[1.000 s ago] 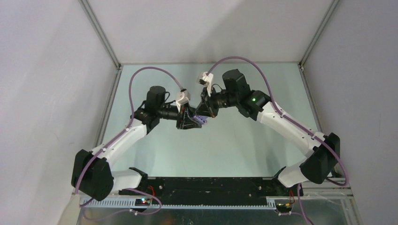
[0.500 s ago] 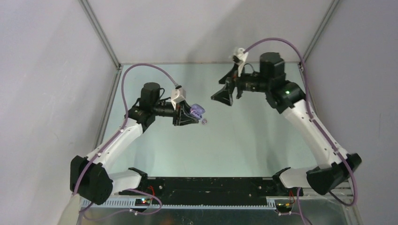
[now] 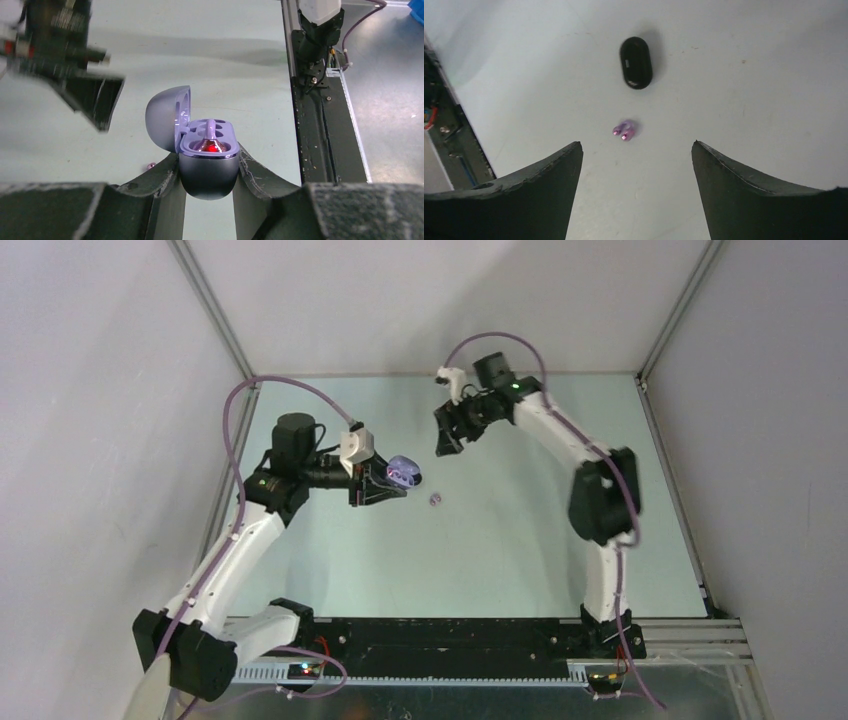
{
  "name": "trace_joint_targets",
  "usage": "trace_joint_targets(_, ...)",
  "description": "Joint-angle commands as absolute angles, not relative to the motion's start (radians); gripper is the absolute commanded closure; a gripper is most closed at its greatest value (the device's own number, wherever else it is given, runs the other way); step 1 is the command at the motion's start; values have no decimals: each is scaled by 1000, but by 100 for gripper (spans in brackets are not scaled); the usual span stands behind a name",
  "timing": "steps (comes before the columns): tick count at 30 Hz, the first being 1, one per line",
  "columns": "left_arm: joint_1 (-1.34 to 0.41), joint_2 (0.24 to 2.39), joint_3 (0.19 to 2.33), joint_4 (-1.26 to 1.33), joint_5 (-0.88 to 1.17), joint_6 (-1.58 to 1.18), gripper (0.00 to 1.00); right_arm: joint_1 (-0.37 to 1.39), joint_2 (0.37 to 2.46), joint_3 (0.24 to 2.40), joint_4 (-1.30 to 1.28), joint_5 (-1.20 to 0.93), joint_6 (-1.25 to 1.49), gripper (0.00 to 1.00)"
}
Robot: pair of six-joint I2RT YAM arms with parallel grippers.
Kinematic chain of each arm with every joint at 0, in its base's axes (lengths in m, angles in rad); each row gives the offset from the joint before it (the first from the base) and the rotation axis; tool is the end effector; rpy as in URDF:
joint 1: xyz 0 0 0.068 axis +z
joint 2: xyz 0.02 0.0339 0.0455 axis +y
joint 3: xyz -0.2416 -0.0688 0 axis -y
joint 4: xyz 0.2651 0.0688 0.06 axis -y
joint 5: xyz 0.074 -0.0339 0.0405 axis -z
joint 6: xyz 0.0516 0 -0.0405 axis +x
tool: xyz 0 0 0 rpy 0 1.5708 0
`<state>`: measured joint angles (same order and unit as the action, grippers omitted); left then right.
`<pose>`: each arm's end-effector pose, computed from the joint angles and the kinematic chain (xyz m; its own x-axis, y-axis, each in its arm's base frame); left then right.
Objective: Insert the wireless bluetooth earbuds into the charging case
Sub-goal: Move the right earbud to the center of the board.
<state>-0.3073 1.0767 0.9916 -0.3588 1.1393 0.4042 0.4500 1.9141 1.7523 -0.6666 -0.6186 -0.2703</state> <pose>0.2346 -0.1236 0.3224 -0.0191 0.1786 -0.9837 0.9962 0.0873 -0.0035 0.3932 0.2231 0.2720 -0.4505 -0.4592 -0.7656 -0.8589 0.4570 0.2313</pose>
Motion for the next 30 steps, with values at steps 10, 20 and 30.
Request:
trace_joint_targets(10, -298, 1071, 997, -355, 1194, 437, 100, 557, 2325, 2118, -1004, -467, -312, 20)
trace_joint_targets(20, -299, 1068, 981, -327, 1200, 423, 100, 574, 2379, 2120, -1029, -470, -370, 48)
trace_joint_targets(30, -299, 1077, 979, -316, 1208, 419, 100, 614, 2395, 2145, -1001, -453, -386, 64)
